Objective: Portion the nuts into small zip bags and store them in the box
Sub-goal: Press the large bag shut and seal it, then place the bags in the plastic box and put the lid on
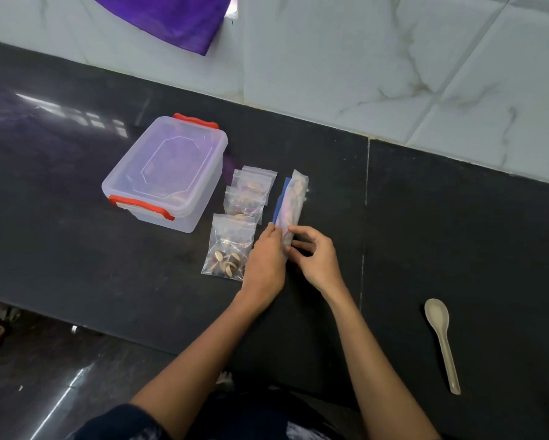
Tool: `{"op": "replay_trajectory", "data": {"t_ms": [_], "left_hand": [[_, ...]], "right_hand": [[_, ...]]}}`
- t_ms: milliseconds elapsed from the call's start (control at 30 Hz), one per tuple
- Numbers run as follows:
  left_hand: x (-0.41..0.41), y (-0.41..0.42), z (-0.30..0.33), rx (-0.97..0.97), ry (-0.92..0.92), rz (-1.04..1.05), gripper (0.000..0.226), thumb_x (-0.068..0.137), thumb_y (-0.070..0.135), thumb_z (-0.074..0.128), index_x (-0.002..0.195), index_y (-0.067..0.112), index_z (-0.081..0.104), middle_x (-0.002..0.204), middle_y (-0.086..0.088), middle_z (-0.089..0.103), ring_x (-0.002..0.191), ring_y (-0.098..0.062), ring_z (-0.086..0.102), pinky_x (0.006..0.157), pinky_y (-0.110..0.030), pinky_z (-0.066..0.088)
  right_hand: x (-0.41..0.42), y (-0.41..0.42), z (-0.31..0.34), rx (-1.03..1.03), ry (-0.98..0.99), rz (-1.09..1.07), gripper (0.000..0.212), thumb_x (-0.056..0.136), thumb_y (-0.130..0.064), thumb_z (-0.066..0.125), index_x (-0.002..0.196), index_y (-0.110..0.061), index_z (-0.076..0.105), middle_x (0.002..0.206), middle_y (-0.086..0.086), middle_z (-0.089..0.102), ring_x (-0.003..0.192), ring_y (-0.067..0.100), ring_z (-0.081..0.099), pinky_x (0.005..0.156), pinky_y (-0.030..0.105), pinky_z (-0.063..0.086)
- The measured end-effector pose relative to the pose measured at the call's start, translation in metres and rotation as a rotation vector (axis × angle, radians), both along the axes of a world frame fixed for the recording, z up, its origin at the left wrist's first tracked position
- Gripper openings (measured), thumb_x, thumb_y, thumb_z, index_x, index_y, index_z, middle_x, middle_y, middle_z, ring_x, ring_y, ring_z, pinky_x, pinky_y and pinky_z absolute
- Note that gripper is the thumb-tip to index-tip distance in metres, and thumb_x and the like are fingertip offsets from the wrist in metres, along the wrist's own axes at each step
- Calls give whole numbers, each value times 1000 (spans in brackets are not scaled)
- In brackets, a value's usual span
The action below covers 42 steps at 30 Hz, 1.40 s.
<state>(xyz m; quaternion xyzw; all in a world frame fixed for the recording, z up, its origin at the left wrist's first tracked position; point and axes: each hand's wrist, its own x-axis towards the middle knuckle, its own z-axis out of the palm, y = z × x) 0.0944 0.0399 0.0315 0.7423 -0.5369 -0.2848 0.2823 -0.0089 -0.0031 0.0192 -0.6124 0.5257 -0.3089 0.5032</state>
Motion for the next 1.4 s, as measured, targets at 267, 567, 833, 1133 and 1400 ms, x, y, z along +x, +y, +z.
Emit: {"op": "replay_trajectory", "data": {"t_ms": [267, 567, 833, 1133, 1400], "left_hand": [[13, 16, 33, -406, 128, 183, 47, 95, -2, 48, 141, 9, 44, 151, -3, 38, 140, -13, 32, 110, -8, 24], [81, 28, 57, -702, 114, 726, 61, 87, -2, 56, 143, 14, 39, 155, -7, 26, 142, -13, 22, 111, -16, 24], [136, 28, 45, -530, 276, 990, 84, 88, 16, 60, 153, 17, 5, 161, -4, 7, 148, -24, 4, 119, -51, 13], [144, 25, 30, -261, 714, 892, 91, 92, 36, 58, 152, 20, -9, 160, -3, 11, 144, -29, 23, 114, -50, 29], [146, 25, 35, -302, 813, 816, 79, 95, 24, 52, 153, 25, -2, 150, -3, 34, 132, -24, 41, 109, -40, 38]], "right_hand": [[3, 3, 22, -135, -4, -72, 36, 84, 3, 62, 94, -32, 64, 110, -5, 64, 93, 5, 61, 70, 10, 50], [83, -34, 70, -255, -5, 140, 25, 86, 2, 57, 92, -20, 65, 100, -8, 66, 88, 4, 61, 71, 11, 49], [181, -97, 89, -365, 141, 201, 32, 90, -2, 54, 119, -13, 60, 125, 3, 59, 110, 13, 54, 96, 23, 42], [226, -128, 73, -292, 503, 307, 46, 97, -17, 45, 142, -10, 39, 146, 11, 41, 131, 28, 42, 108, 34, 33], [229, -129, 76, -245, 461, 244, 39, 94, -7, 47, 133, -11, 51, 136, 10, 51, 124, 27, 48, 102, 32, 38]]}}
